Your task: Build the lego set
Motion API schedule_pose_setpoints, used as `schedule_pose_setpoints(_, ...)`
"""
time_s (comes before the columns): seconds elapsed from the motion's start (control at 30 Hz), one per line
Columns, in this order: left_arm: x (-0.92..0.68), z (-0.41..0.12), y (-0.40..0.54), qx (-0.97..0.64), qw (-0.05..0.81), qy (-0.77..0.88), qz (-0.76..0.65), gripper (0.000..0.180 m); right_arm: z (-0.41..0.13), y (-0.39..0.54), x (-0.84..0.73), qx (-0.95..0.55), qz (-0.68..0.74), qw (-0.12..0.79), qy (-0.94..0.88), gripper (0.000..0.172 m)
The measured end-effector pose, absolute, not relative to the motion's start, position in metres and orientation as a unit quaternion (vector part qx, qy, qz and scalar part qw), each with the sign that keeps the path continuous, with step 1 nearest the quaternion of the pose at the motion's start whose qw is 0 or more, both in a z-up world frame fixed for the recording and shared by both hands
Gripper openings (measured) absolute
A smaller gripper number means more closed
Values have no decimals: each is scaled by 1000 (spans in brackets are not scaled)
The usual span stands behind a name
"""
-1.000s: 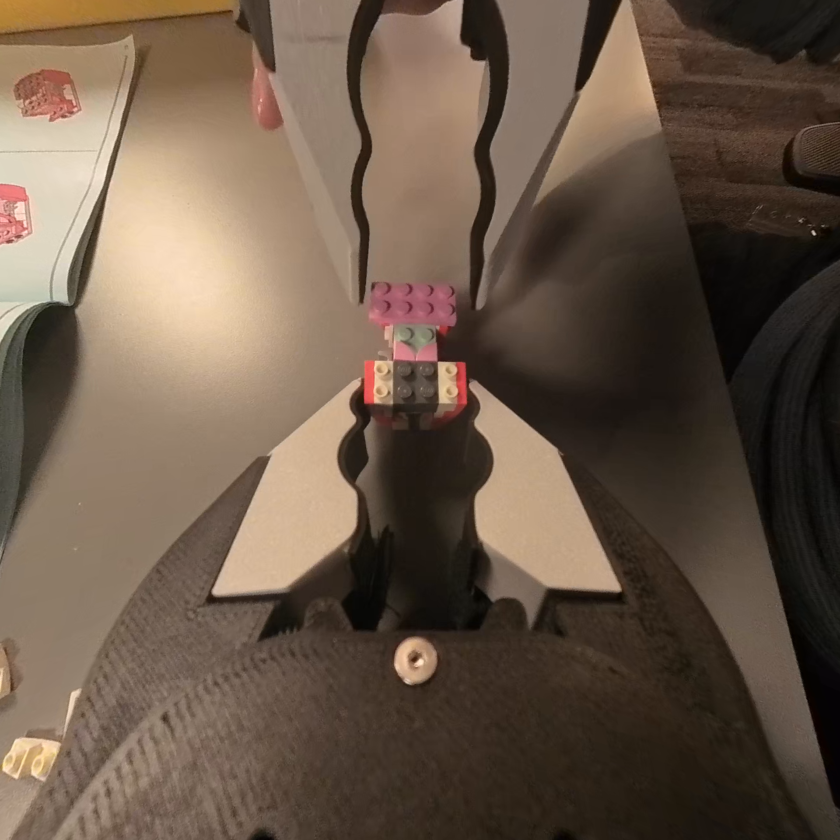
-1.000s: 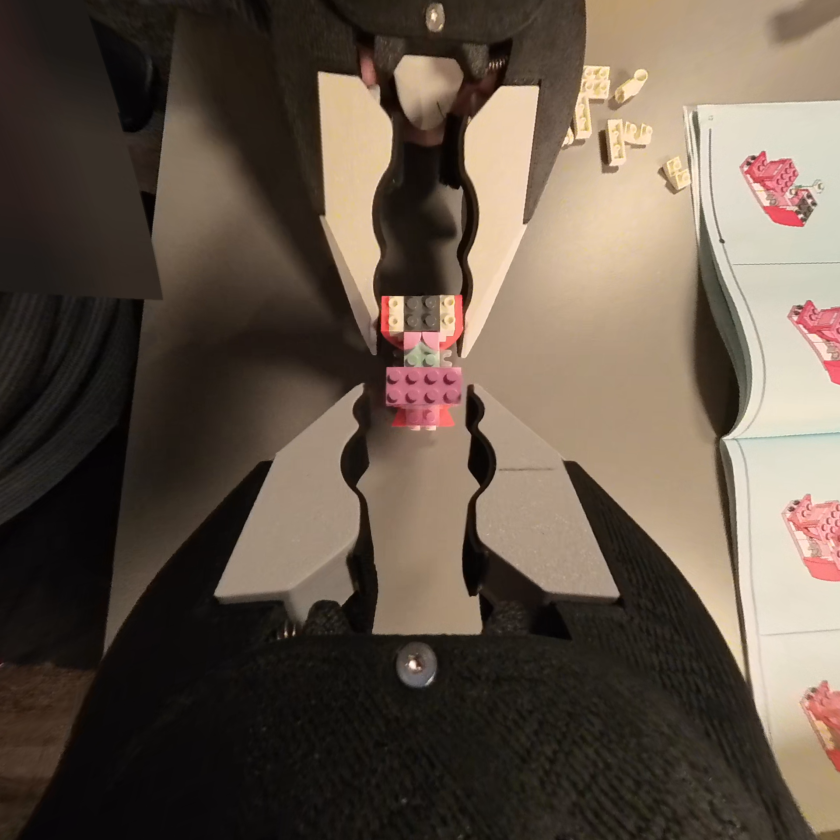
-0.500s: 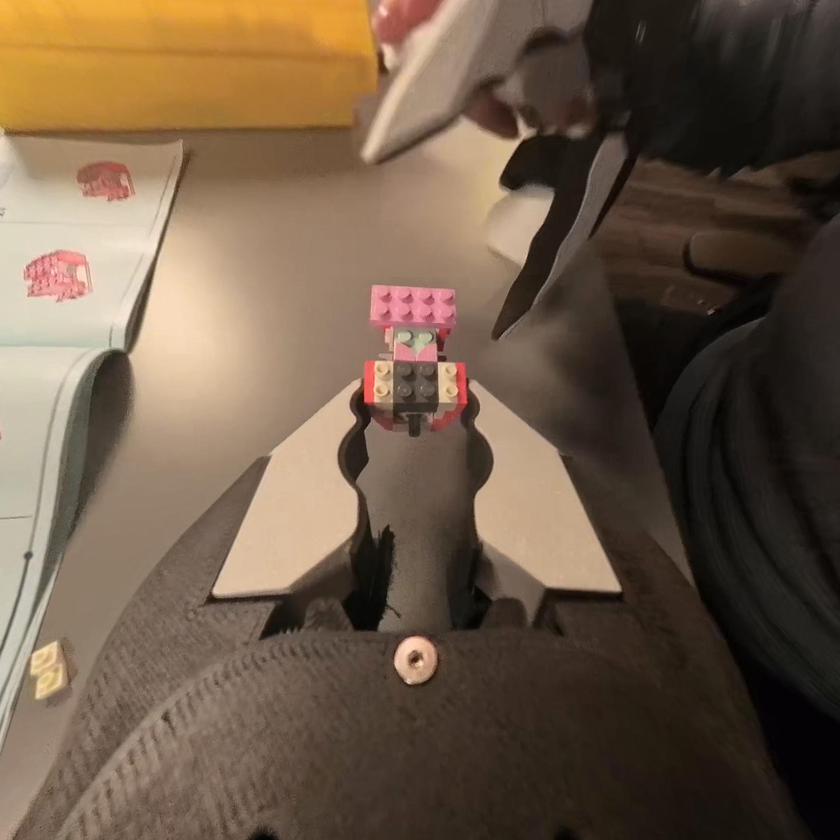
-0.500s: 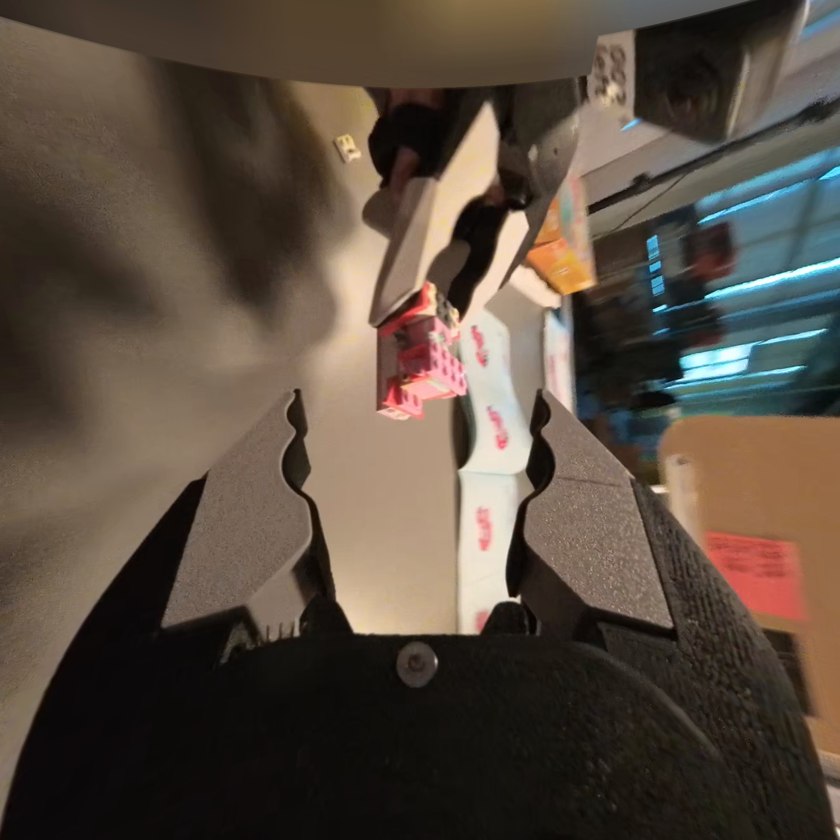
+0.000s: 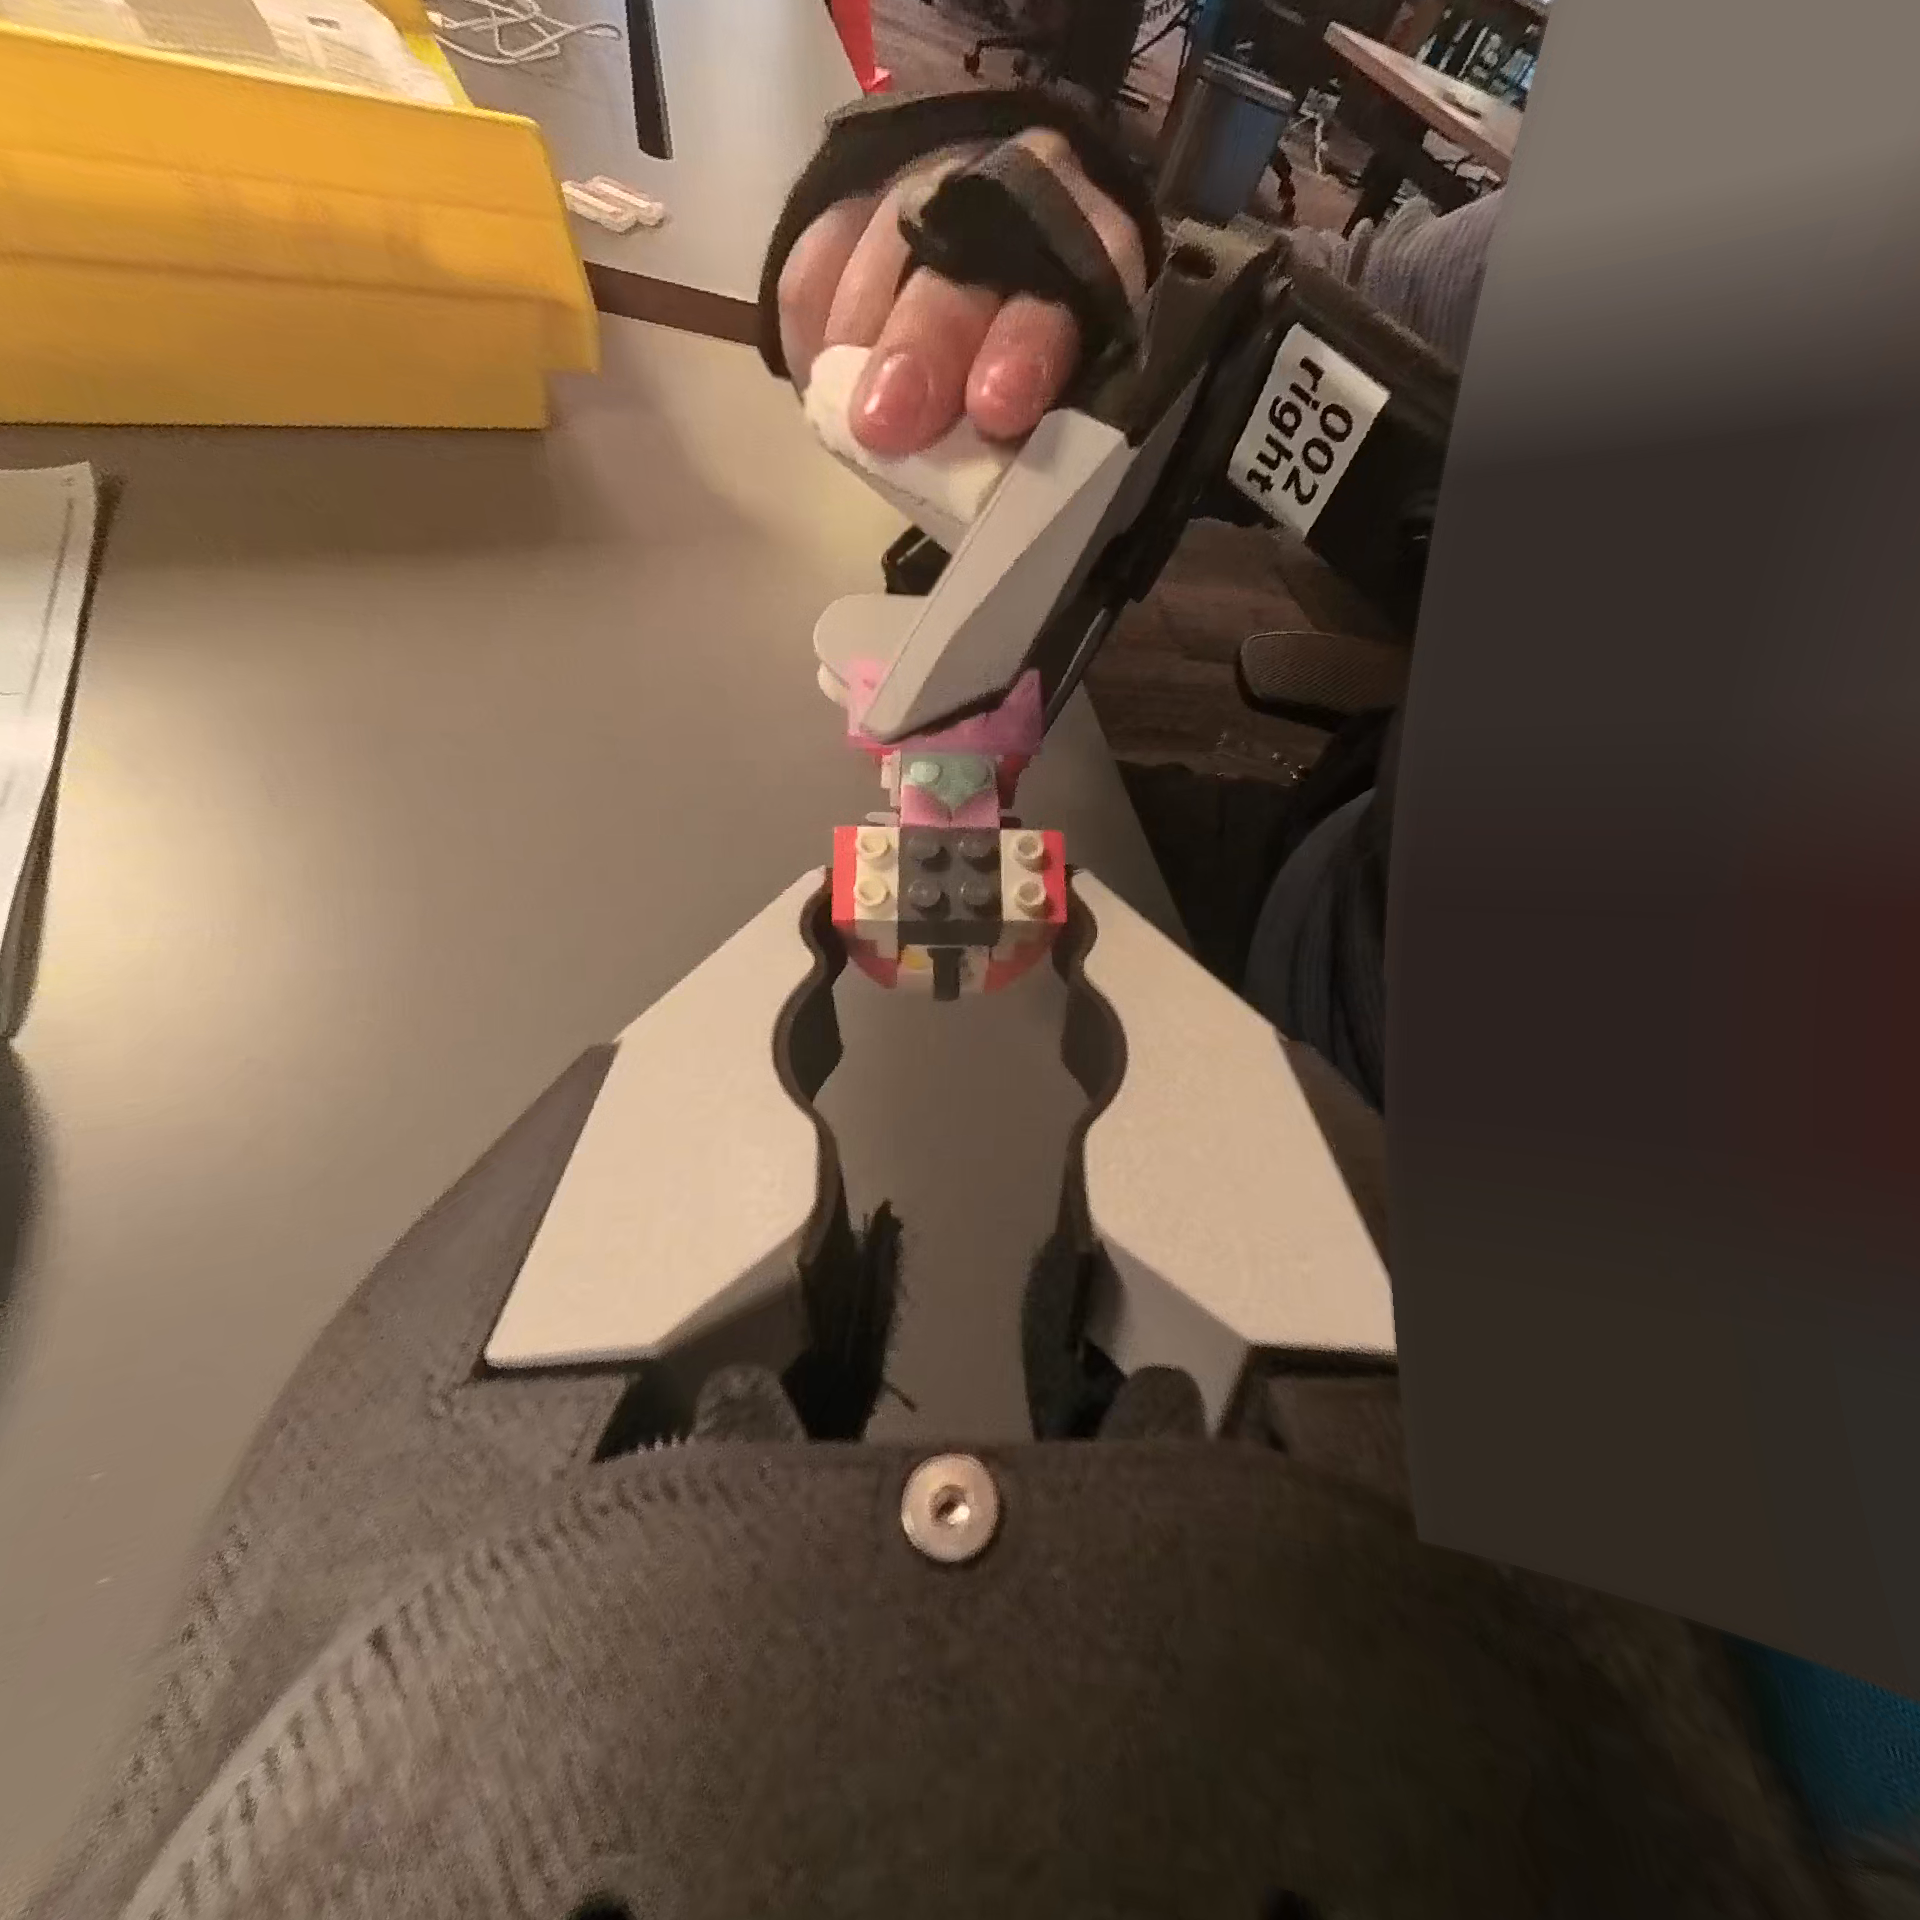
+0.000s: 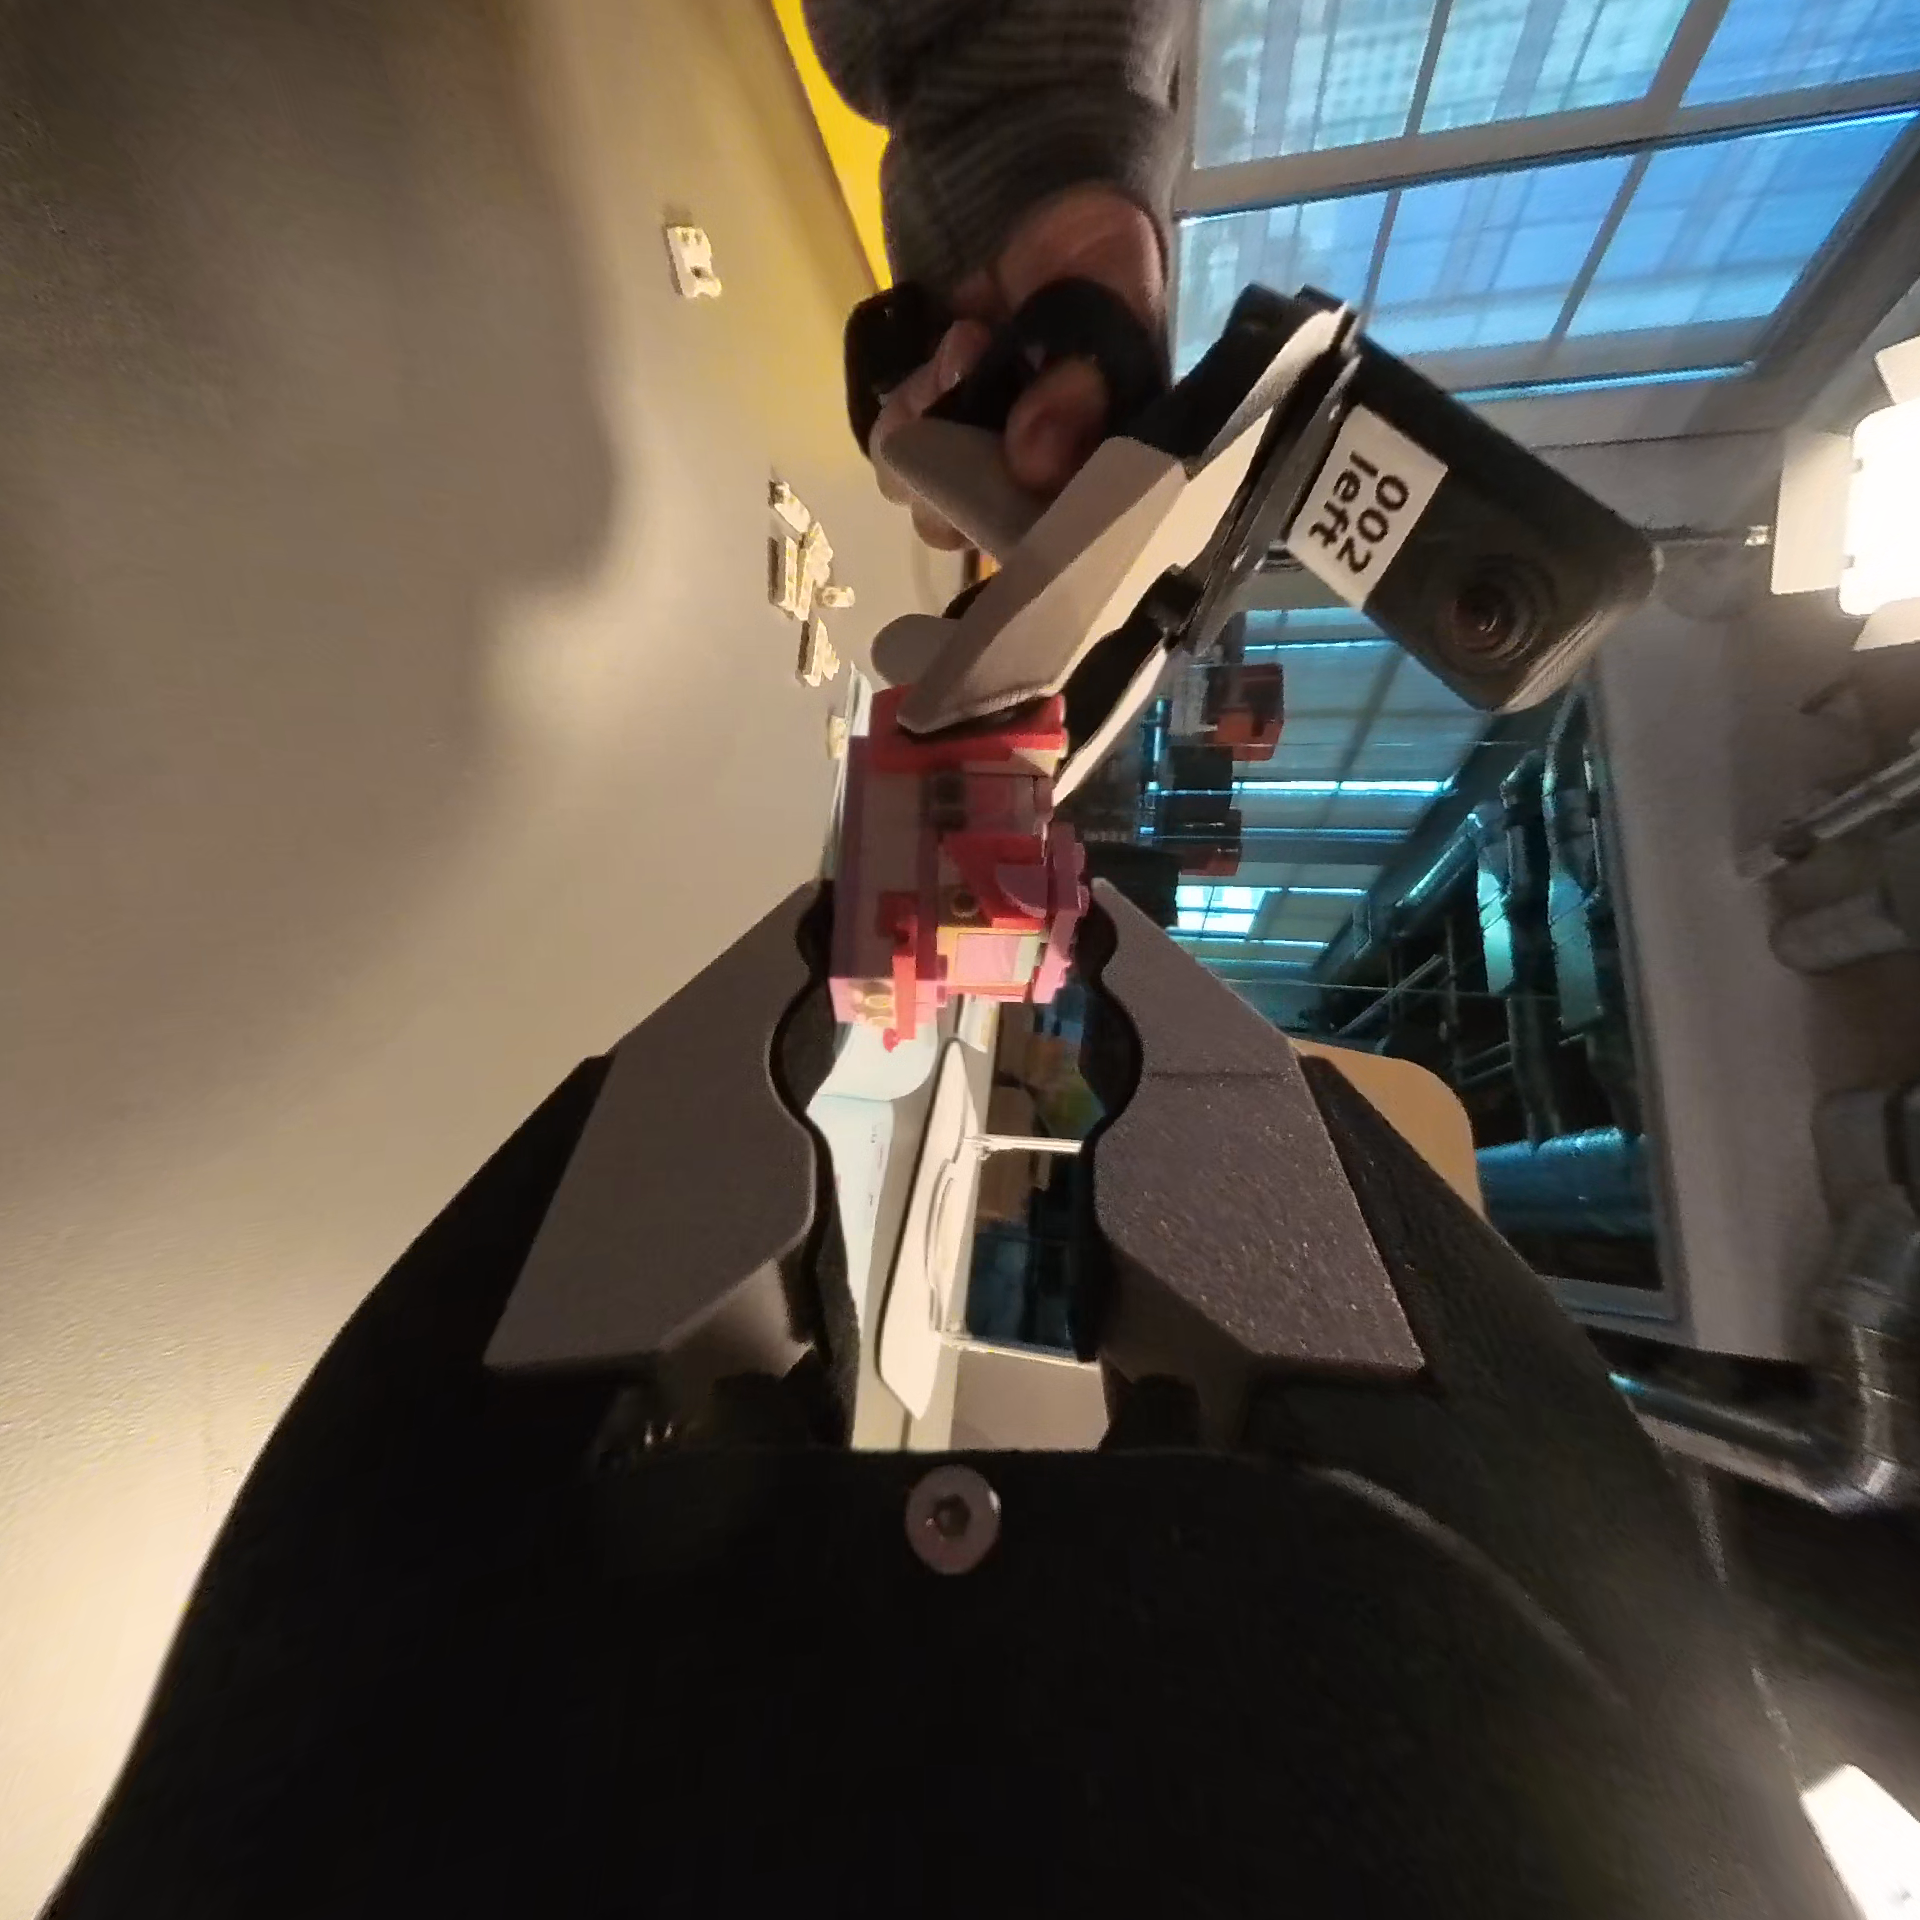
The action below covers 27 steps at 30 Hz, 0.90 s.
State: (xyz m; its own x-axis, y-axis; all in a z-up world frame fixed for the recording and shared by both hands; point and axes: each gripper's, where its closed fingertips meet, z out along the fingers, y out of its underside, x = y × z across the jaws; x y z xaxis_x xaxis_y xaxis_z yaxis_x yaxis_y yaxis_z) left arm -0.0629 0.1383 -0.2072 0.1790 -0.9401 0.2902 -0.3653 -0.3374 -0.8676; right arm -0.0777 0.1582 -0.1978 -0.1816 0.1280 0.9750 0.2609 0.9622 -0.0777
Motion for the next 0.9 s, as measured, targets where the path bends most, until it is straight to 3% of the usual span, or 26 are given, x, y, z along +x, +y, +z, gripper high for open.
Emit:
schedule_pose_setpoints(0.4,-63,-210,137,-687,322,457,-464,39,-200,160,-76,-165,-29,604,-779,43)
schedule_pose_setpoints(0.5,-63,-197,146,-680,365,425,-473,41,-191,165,-76,-214,11,608,-765,43)
schedule_pose_setpoints(0.6,-67,-195,161,-680,453,442,-370,84,-183,175,-75,-268,55,604,-748,43)
schedule_pose_setpoints(0.67,-69,-196,169,-670,511,475,-255,93,-182,179,-74,-292,81,596,-744,43)
schedule_pose_setpoints(0.73,-67,-193,172,-639,554,510,-159,85,-182,181,-73,-309,110,584,-742,43)
schedule_pose_setpoints(0.77,-64,-190,170,-612,576,527,-126,69,-183,181,-73,-315,121,578,-743,43)
schedule_pose_setpoints(0.9,-64,-189,173,-590,600,535,-77,45,-189,179,-71,-331,157,552,-749,43)
